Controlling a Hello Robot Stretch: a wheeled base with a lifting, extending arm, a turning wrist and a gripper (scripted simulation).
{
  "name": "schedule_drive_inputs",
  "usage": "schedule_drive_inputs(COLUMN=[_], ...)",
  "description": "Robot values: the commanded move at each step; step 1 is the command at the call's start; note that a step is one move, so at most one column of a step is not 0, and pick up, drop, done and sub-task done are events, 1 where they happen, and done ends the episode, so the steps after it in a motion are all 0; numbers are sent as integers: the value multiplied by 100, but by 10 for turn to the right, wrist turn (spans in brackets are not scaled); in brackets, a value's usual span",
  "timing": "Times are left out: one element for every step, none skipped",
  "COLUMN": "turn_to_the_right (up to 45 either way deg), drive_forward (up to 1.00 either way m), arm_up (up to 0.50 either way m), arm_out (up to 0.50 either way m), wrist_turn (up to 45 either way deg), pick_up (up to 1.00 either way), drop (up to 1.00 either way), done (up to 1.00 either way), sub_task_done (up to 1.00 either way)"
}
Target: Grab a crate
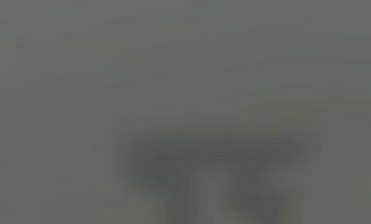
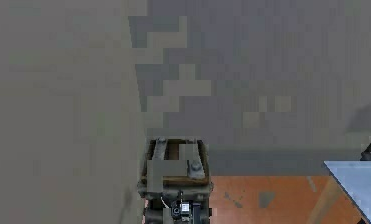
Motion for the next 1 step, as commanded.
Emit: schedule_drive_inputs(turn_to_the_right=[0], drive_forward=[0], arm_up=[0], arm_out=[0], wrist_turn=[0], pick_up=[0], drop=[0], done=[100], sub_task_done=[0])
